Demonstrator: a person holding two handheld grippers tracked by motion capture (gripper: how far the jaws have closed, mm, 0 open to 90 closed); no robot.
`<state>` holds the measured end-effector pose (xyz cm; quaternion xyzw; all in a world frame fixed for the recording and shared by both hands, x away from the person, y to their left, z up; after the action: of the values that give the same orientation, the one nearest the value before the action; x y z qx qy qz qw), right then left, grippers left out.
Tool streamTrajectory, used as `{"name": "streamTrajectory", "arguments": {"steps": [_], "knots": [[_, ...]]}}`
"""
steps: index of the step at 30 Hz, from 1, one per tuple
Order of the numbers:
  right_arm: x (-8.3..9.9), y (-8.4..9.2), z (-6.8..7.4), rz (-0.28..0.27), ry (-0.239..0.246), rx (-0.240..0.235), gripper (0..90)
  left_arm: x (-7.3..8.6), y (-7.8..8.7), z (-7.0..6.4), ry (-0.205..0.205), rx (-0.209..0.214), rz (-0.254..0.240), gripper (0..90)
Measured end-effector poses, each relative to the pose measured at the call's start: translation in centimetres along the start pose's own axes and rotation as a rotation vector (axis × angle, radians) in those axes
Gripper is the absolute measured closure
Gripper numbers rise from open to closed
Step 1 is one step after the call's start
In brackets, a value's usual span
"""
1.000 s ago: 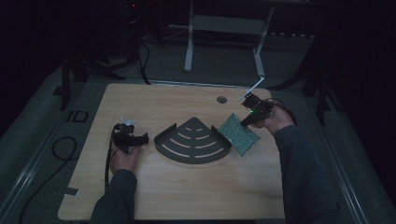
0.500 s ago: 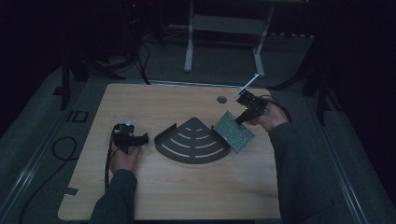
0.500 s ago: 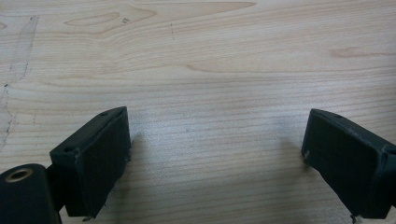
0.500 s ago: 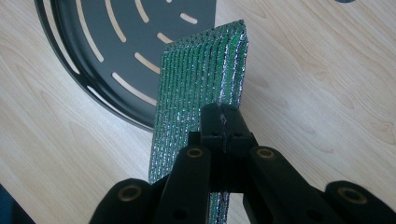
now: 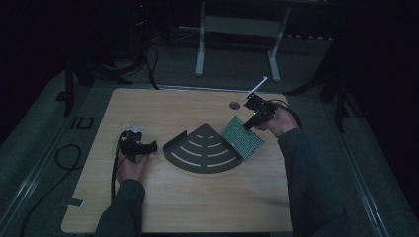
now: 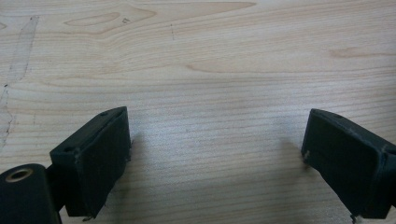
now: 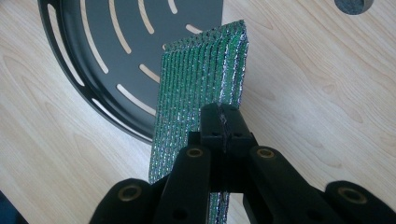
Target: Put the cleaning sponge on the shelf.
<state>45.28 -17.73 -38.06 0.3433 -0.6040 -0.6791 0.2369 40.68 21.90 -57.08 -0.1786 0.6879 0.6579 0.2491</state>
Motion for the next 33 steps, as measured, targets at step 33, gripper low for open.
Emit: {"name": "streamTrajectory", "arguments": {"steps": [33], "knots": [[-2.3,-2.7,0.5,-0.014,-0.007,-0.024,89.8,0.0,0.0,0.0,0.0,-0.001,-0.001,8.3]]}}
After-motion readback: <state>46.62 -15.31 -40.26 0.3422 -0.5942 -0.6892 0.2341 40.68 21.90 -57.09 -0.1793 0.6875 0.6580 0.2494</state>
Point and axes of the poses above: each handheld gripper's, and its own axes: y roughly backward along the jaws, x roughly out of its underside, z roughly to its left, the point moved 1 cm from there along -y, roughly forward along the jaws, and after that the axes turned 9 degrees about z, right-handed, at the moved point
